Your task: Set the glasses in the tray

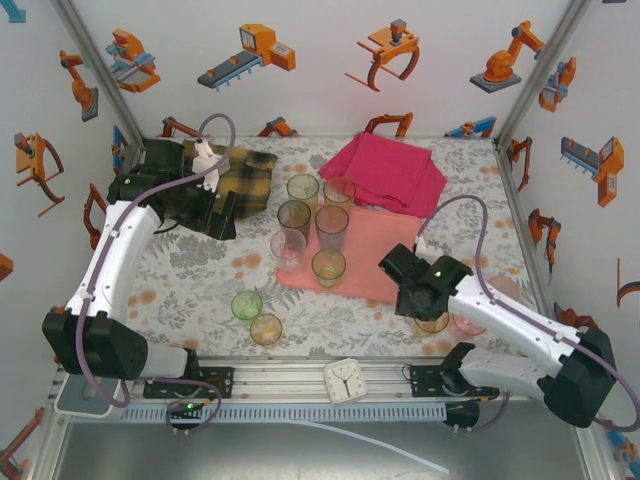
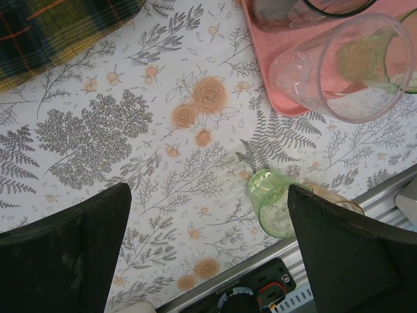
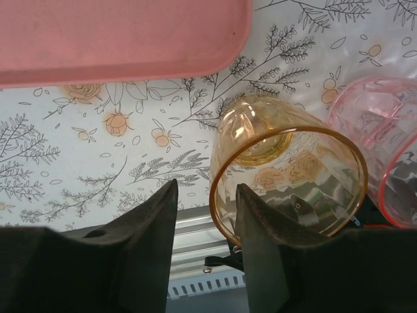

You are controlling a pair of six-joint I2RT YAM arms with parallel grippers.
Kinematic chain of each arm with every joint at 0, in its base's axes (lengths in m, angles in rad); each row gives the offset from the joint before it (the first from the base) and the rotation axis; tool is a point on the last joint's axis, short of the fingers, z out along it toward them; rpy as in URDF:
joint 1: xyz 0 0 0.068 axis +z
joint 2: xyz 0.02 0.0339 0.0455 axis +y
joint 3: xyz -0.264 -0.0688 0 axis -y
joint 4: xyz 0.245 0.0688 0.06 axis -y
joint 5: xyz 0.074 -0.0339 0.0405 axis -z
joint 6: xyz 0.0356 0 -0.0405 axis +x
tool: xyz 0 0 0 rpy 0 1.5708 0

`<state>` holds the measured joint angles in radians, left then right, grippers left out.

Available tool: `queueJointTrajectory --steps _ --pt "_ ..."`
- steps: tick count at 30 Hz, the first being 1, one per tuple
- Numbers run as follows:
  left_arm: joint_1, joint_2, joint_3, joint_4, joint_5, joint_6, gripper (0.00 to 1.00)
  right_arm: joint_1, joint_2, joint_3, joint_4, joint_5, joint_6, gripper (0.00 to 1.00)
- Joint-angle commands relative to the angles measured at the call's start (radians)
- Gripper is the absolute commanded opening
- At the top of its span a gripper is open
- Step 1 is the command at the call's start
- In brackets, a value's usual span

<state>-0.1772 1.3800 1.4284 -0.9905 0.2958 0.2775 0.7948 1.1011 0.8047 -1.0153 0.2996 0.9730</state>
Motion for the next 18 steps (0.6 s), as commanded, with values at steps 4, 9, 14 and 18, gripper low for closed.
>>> queueJointTrajectory --steps 4,9,14,18 --pt "-0.004 0.002 -0.013 -0.002 0.008 0.010 0.97 -0.006 0.042 0.001 0.020 0.014 -0.011 0.32" --pt "-0.005 0.001 -0.015 -0.001 0.012 0.008 0.97 -0.008 0.036 -0.012 0.019 0.018 -0.014 0.26" --pt "-0.005 0.001 -0.015 0.000 0.016 0.007 0.97 -0.009 0.033 -0.022 0.020 0.016 -0.013 0.19" --pt "-0.007 0.001 -0.014 0.001 0.017 0.006 0.97 -0.010 0.028 -0.024 0.014 0.018 -0.014 0.13"
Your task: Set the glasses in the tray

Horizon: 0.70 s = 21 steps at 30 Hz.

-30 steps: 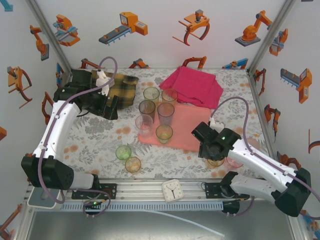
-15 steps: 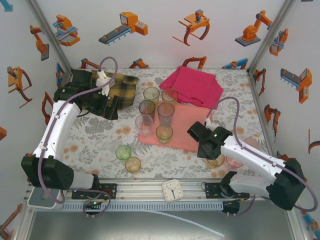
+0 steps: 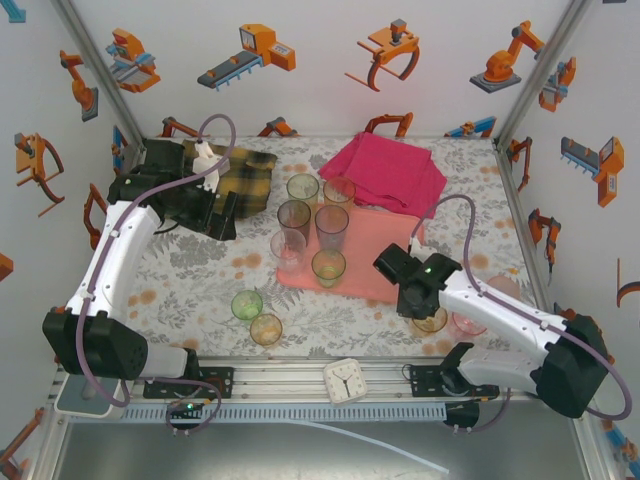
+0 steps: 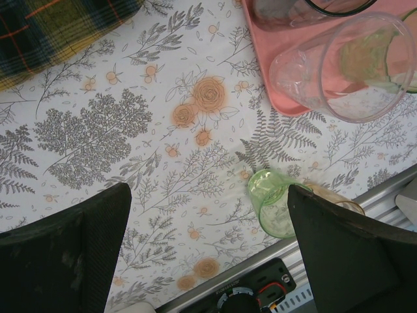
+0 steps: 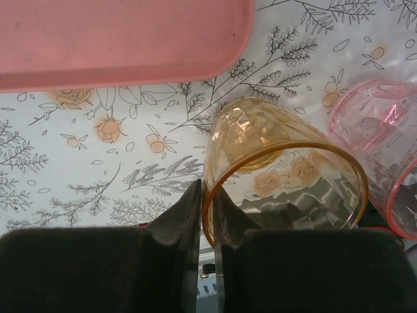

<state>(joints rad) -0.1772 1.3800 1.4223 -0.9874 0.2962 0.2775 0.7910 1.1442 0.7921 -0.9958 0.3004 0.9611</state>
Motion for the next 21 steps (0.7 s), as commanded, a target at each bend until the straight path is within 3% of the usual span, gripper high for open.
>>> queueJointTrajectory --steps 1,12,21 --pt "-0.007 0.001 -0.009 -0.003 0.017 0.006 0.97 -0.006 -0.017 -0.011 -0.008 0.017 -0.002 0.12" --pt "-0.008 0.004 -0.001 -0.003 0.014 0.007 0.97 -0.006 -0.051 0.043 -0.053 0.030 -0.014 0.04" --pt "-0.008 0.003 0.002 -0.003 0.006 0.005 0.97 -0.037 0.027 0.293 -0.085 0.067 -0.146 0.04"
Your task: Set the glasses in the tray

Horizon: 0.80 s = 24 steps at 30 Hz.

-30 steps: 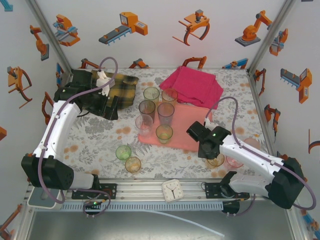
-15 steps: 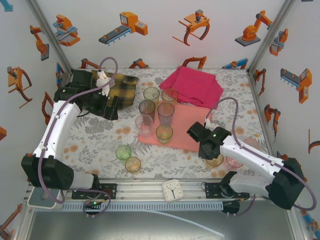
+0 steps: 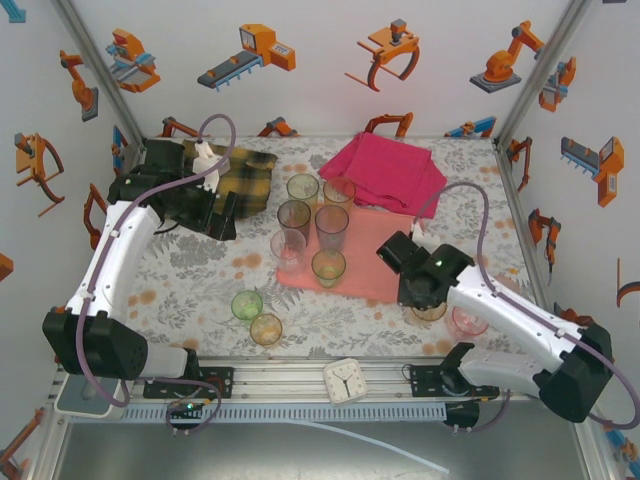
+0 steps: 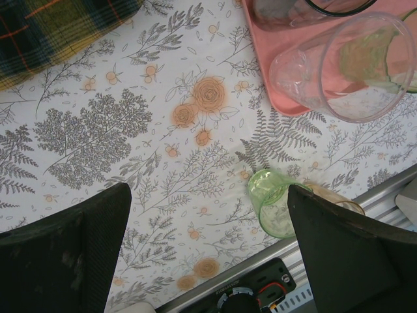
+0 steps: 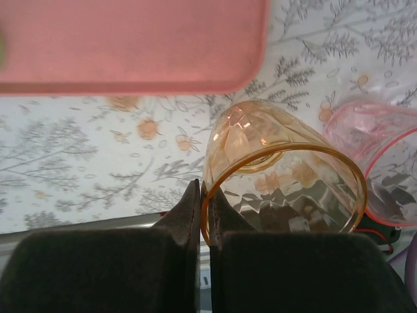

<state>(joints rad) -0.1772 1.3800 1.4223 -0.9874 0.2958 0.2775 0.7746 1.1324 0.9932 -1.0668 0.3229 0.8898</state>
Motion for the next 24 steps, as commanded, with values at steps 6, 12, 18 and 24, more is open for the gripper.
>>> queueJointTrajectory --steps 6,12,18,24 --pt "-0.007 0.001 0.002 -0.006 -0.001 0.005 0.97 -0.122 0.199 0.273 0.085 -0.021 -0.232 0.04" --pt "-0.005 -0.003 0.004 -0.005 -0.008 0.006 0.97 -0.192 0.406 0.446 0.153 -0.091 -0.356 0.04" --pt "-0.004 -0.001 0.010 -0.007 -0.013 0.006 0.97 -0.254 0.590 0.598 0.212 -0.154 -0.436 0.04" --pt "-0.002 0.002 0.011 -0.009 -0.014 0.006 0.97 -0.284 0.739 0.728 0.239 -0.193 -0.480 0.04"
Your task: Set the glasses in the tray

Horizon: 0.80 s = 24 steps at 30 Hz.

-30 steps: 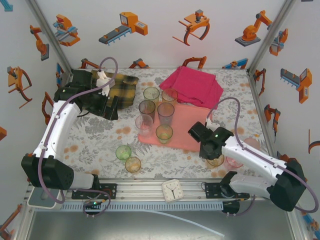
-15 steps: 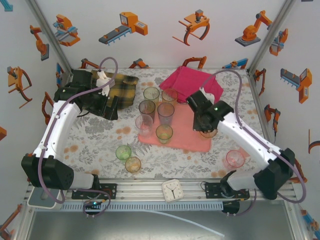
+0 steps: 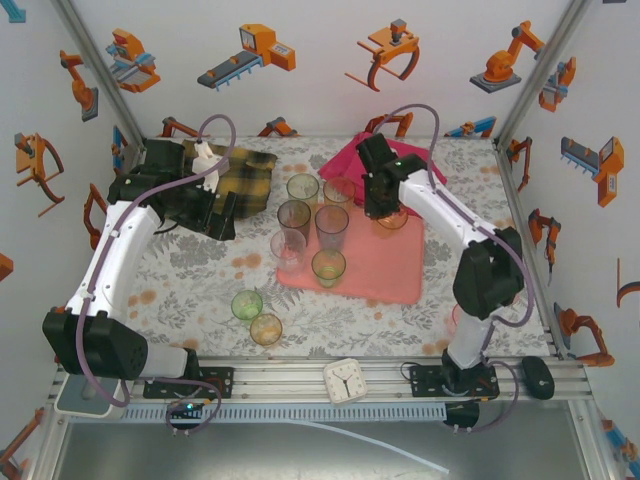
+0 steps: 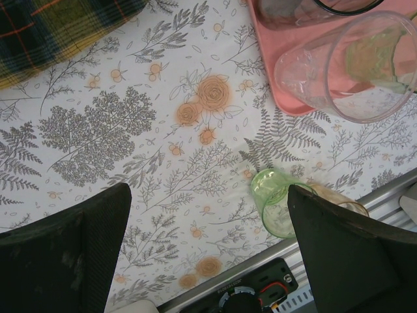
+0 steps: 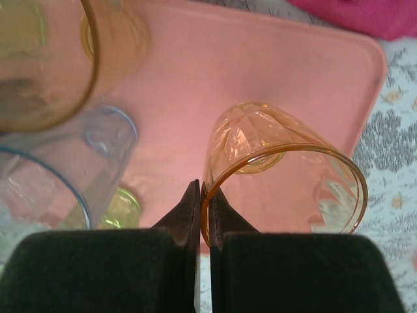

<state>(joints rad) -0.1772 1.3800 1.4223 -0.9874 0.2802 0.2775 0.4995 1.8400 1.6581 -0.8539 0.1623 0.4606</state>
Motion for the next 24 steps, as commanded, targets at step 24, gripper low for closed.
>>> queueJointTrajectory --steps 24 --pt "0.004 0.005 0.007 -0.013 -0.001 0.005 0.97 -0.033 0.255 0.232 0.015 -0.060 -0.114 0.05"
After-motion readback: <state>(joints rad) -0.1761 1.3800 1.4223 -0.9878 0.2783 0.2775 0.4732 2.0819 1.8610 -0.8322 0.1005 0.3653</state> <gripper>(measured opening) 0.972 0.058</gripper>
